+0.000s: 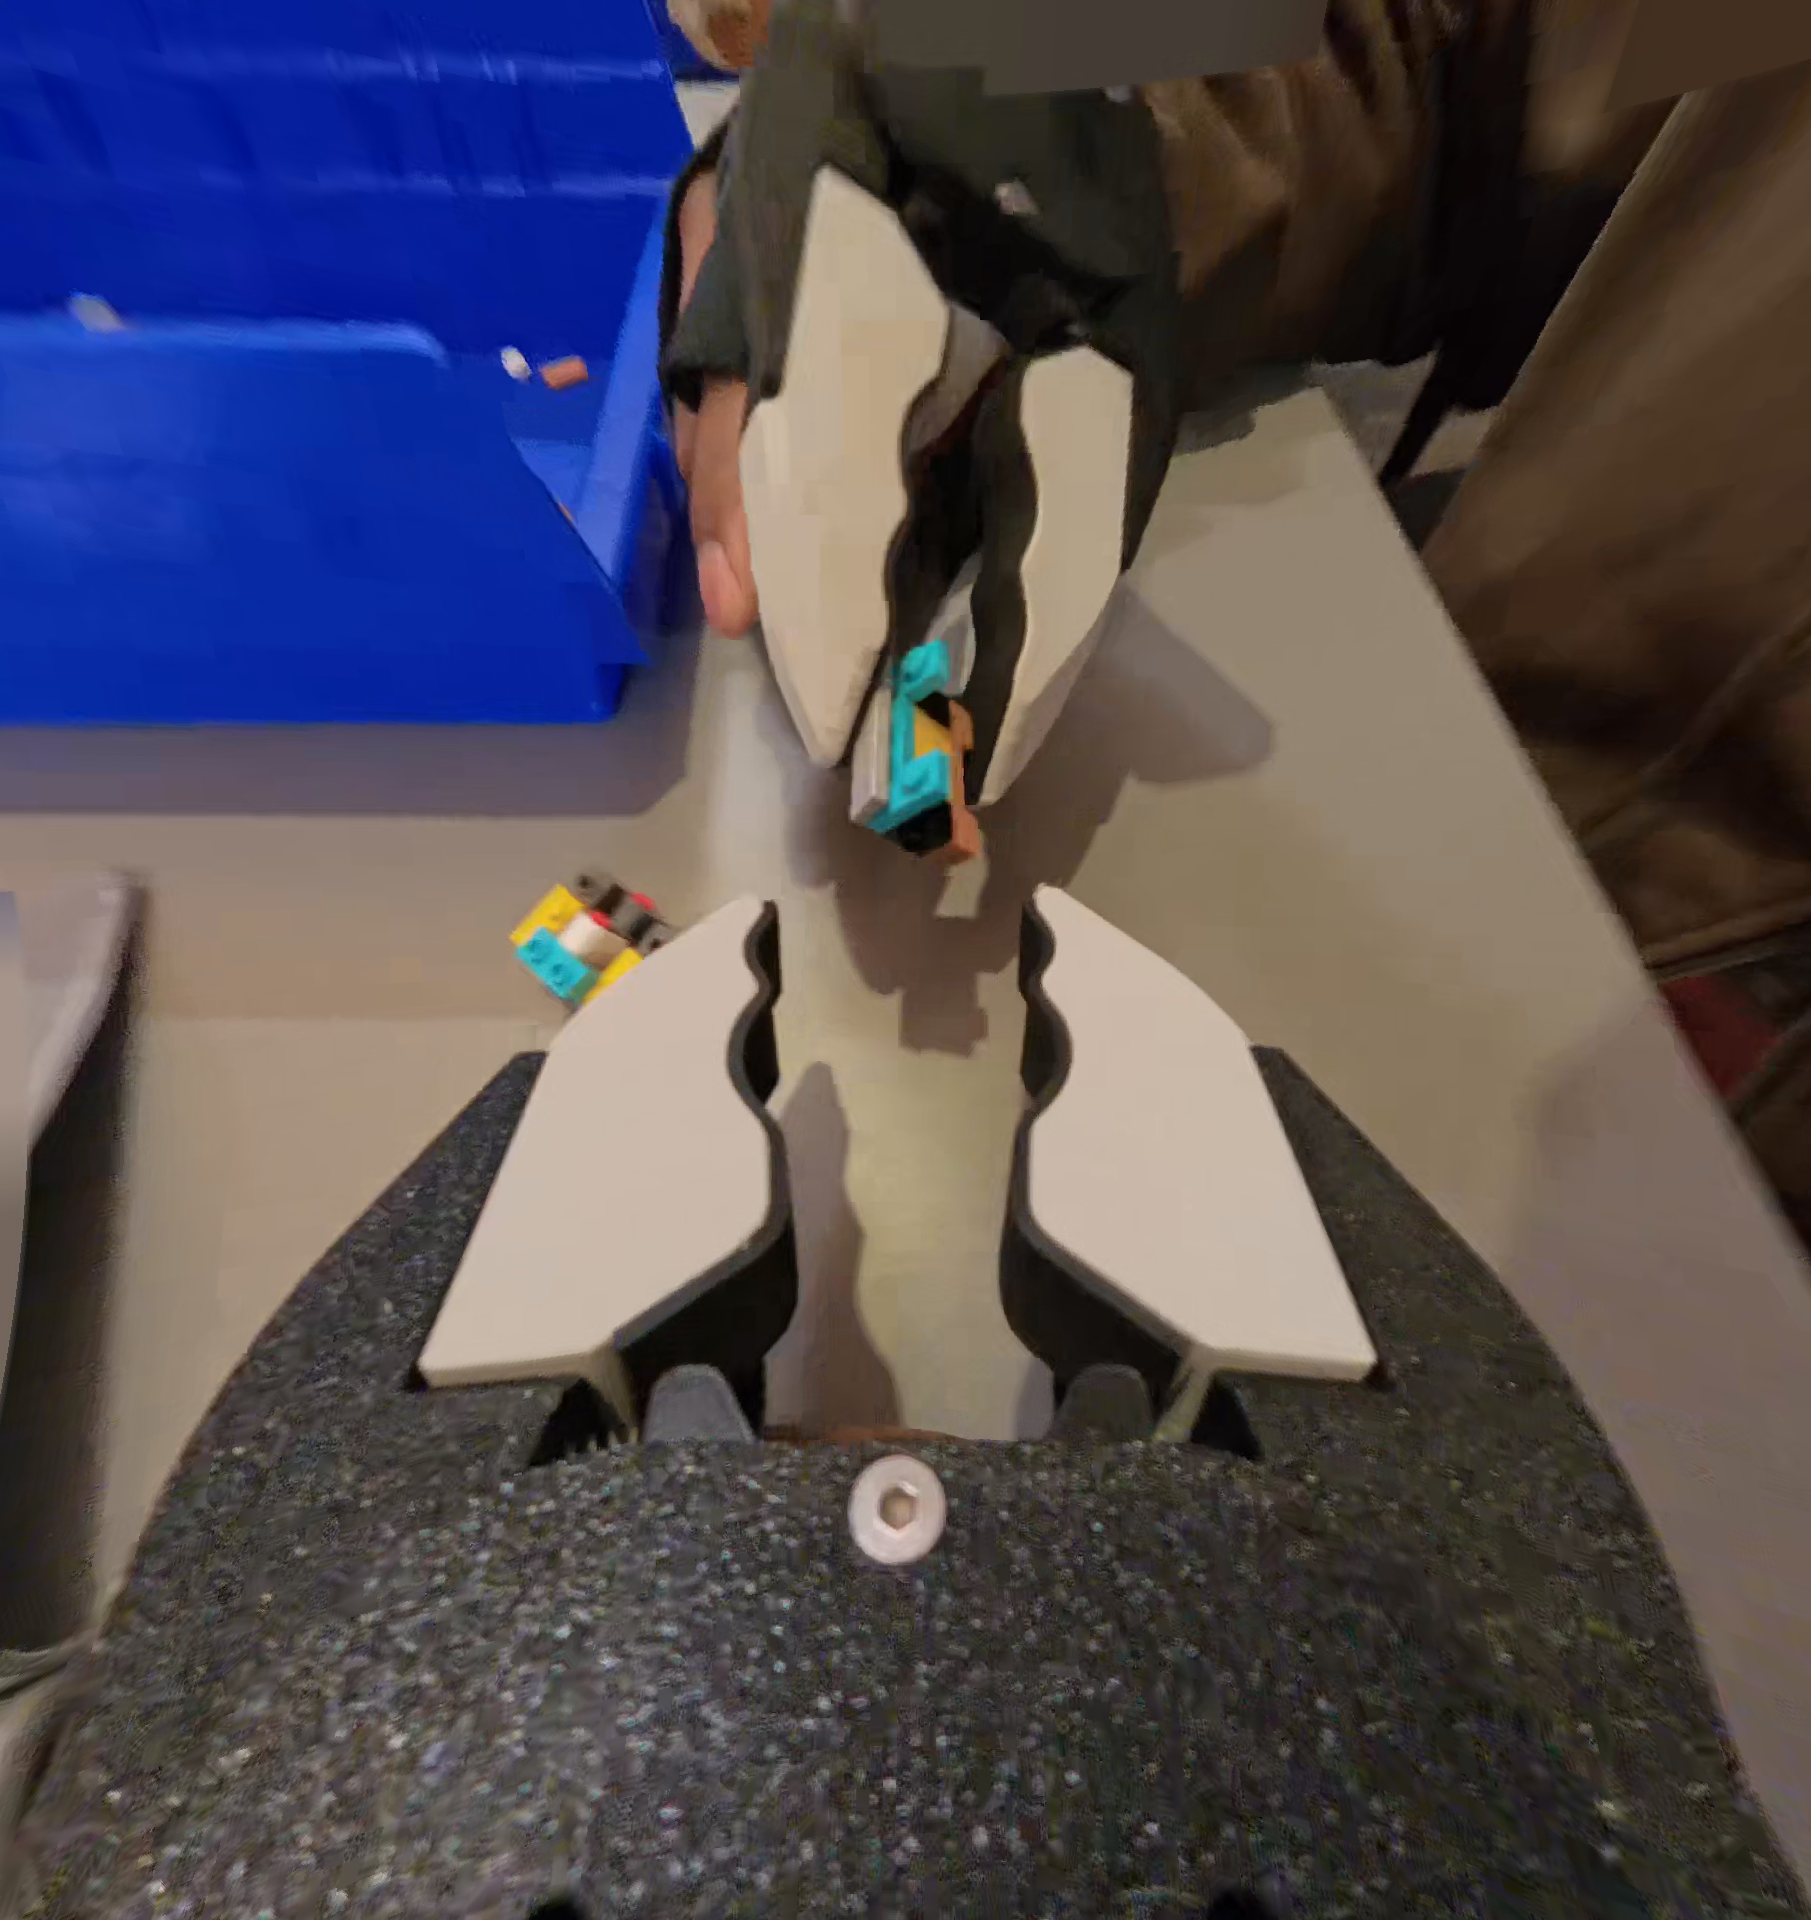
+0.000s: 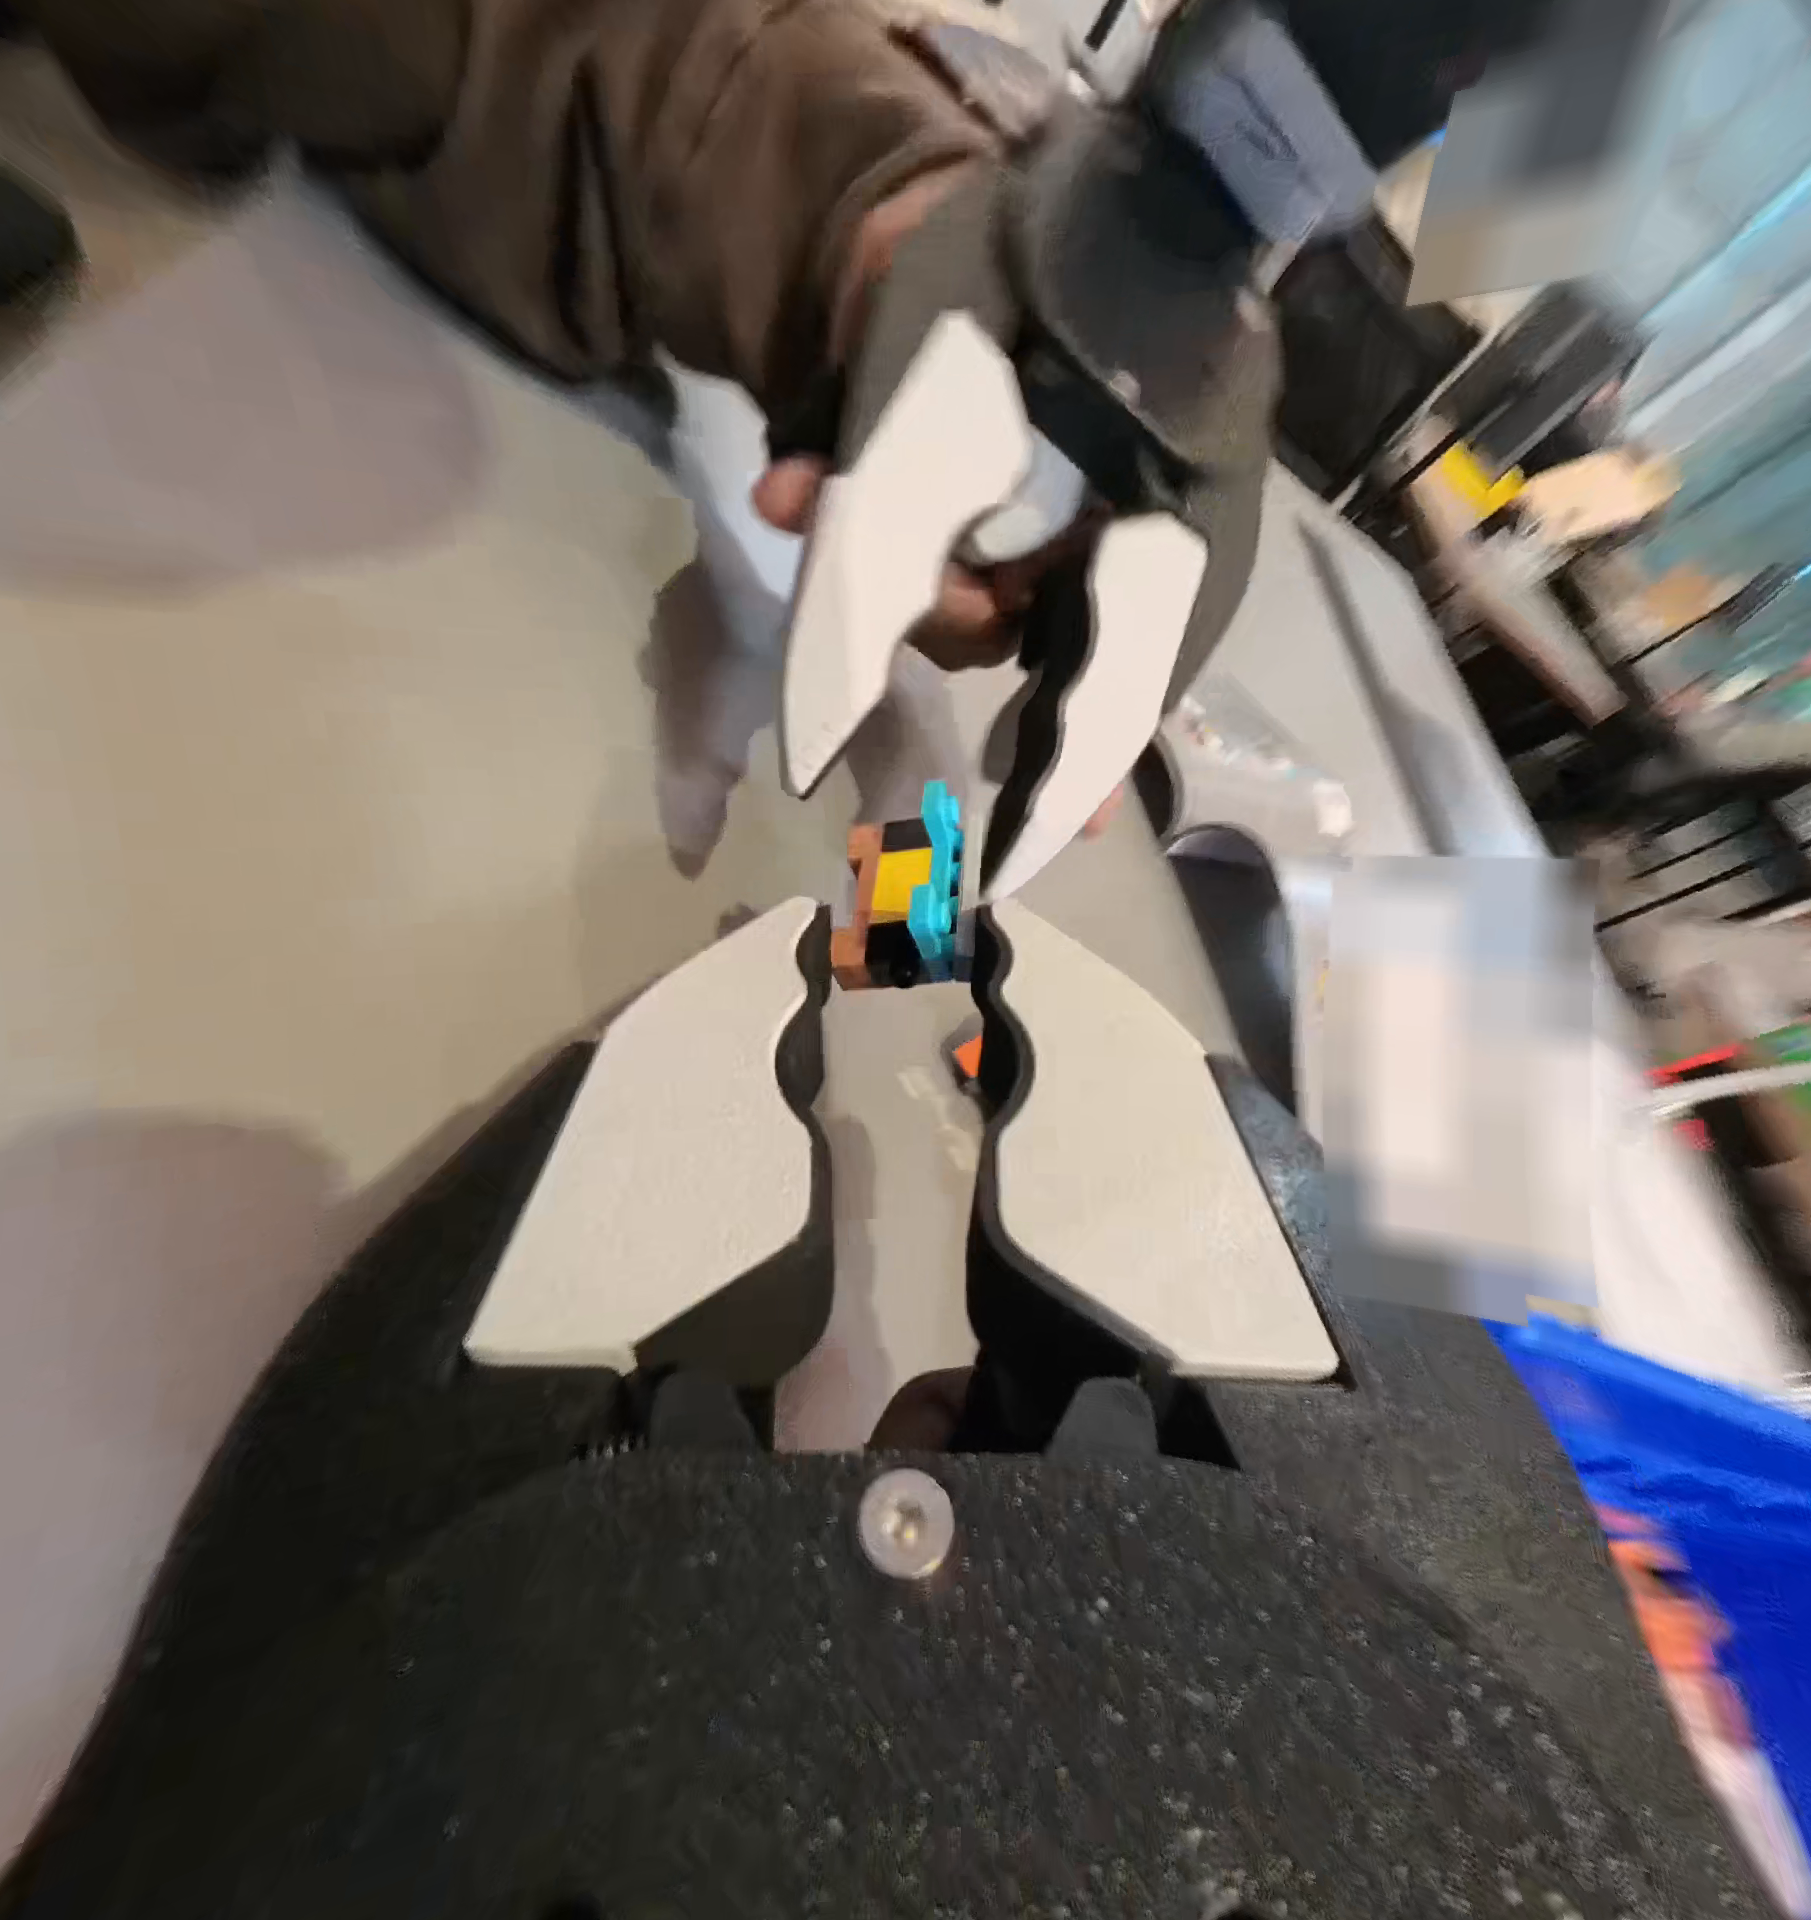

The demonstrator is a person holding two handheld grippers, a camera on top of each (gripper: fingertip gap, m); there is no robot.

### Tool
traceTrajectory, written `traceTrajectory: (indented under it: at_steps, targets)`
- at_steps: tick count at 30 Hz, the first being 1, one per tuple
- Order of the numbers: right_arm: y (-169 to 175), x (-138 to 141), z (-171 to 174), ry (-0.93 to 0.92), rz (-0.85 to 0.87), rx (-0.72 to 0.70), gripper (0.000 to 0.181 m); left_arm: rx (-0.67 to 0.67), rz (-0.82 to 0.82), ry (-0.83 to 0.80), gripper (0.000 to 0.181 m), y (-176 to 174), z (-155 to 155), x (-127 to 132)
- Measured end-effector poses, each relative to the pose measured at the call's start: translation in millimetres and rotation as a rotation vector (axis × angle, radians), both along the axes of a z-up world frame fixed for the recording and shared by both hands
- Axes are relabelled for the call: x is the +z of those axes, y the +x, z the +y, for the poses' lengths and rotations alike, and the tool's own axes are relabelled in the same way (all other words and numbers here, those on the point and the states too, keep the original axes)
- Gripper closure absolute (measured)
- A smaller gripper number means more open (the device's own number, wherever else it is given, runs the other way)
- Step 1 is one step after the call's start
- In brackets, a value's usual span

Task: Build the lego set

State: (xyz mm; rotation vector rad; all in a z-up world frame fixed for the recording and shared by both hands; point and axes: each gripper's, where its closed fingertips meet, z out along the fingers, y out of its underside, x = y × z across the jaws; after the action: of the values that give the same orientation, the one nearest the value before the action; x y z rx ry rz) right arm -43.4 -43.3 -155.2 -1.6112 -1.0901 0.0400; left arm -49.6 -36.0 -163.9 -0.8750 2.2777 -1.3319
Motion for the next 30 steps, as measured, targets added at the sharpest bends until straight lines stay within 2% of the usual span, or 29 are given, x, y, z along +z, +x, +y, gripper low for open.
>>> traceTrajectory:
  at_steps: [5, 9, 16, 26, 30]
  targets:
    - [5, 7, 1, -0.132, 0.226, -0.023, 0.155, 0.014, -0.296, 0.16, 0.134, 12, 1, 11]
    - [3, 9, -3, -0.195, 0.33, 0.0, 0.155, 0.003, -0.416, 0.199, 0.134, 14, -5, 16]
    - [-2, 9, -6, -0.249, 0.391, 0.033, 0.155, -0.038, -0.501, 0.13, 0.149, 9, -16, 30]
    - [-3, 13, -6, -0.235, 0.401, 0.04, 0.155, -0.027, -0.458, 0.106, 0.149, 10, -17, 26]
    - [-4, 13, -6, -0.237, 0.401, 0.043, 0.155, -0.036, -0.455, 0.11, 0.155, 8, -19, 26]
